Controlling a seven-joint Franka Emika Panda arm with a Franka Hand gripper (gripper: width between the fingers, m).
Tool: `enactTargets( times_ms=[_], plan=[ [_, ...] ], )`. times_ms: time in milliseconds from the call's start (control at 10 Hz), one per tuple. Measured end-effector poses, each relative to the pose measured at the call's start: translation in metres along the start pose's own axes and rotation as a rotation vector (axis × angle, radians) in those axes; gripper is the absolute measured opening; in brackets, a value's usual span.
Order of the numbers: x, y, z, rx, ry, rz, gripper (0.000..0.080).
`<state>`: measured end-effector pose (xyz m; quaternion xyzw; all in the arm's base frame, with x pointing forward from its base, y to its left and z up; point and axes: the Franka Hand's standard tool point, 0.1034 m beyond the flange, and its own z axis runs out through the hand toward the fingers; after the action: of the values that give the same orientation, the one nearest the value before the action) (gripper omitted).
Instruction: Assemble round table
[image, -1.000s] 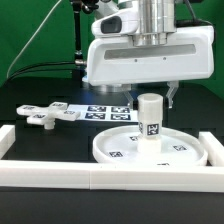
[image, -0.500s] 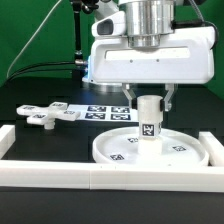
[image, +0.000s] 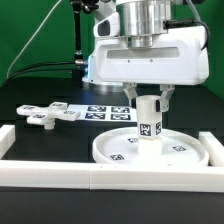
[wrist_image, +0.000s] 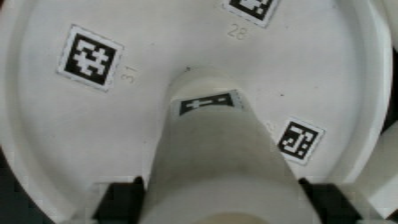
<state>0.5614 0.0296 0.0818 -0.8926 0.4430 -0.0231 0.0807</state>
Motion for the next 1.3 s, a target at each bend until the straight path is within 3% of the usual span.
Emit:
enactTargets(
  times_ms=[300, 500, 700, 1000, 1100, 1200, 1300],
  plan=[
    [-0.0016, 0.0016, 0.0003, 0.023, -0.040, 0.318, 0.0407],
    [-0.0045, -0.0009, 0.0021, 0.012, -0.070, 0.474, 0.0407],
    [-0.0045, -0.0011, 0.0024, 0.023, -0.096, 0.684, 0.0407],
    [-0.0042, -0.0017, 0.0025, 0.023, -0.101, 0.800, 0.0407],
    [-0.0048, -0.0022, 0.0027, 0.024, -0.103, 0.807, 0.0480],
    [-0.0052, -0.0023, 0.0029, 0.025, -0.103, 0.783, 0.0480],
    [-0.0054, -0.0022, 0.0030, 0.026, -0.103, 0.746, 0.0611]
  ],
)
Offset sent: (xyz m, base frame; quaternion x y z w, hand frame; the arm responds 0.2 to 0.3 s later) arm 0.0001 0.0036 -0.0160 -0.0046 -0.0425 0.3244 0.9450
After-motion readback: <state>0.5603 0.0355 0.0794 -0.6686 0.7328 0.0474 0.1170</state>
